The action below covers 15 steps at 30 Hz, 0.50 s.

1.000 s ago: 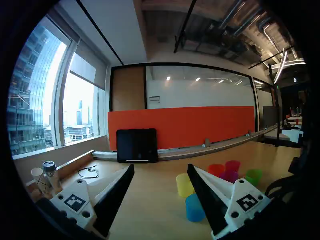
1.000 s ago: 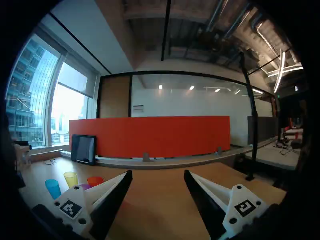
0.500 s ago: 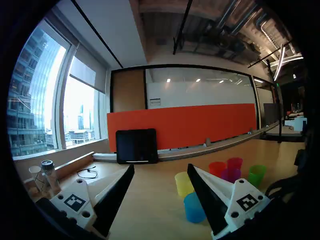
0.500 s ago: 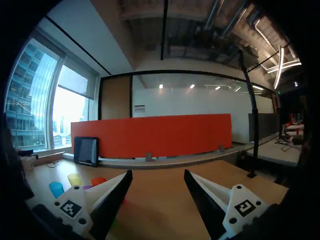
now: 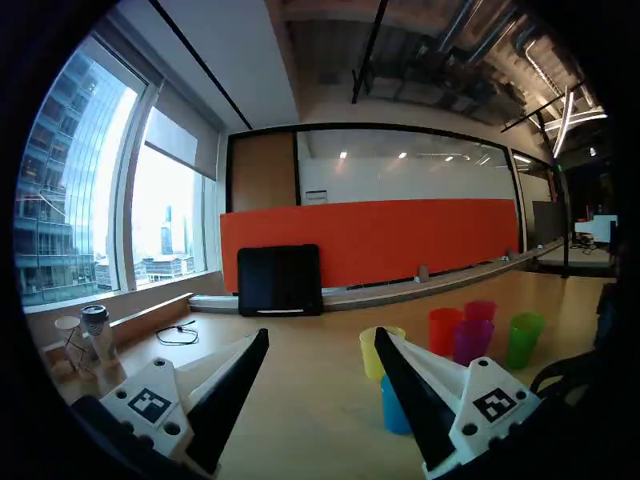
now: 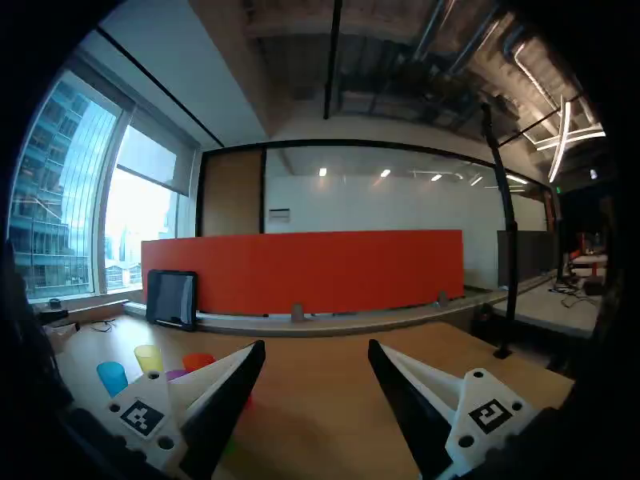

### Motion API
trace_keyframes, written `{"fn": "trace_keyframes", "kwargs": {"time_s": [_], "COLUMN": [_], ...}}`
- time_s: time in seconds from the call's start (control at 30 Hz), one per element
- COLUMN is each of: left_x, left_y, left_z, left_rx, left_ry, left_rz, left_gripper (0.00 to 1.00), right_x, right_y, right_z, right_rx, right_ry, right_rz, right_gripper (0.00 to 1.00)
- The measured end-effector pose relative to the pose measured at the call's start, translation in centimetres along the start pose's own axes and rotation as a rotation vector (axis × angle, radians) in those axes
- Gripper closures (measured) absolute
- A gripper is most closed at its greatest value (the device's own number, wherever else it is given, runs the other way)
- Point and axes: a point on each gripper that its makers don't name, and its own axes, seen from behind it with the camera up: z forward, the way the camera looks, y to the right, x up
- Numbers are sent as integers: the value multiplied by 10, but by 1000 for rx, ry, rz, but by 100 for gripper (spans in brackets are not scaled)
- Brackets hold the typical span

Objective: Pour water

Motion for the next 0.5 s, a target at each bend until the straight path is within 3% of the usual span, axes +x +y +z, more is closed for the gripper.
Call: {"fn": "trace_keyframes", "kwargs": {"time_s": [0.5], "left_x": [-18], "left_y": [-15], "left_z": [-1], "left_rx": [10], "left_ry": [-9], "left_rz": [-44], "left_gripper": [1], "right_x": [13], "right_y": [-16], "right_z": [1], "right_rx": [19], "right_ry": [23], "right_rz": [-4], "right_gripper": [1]}}
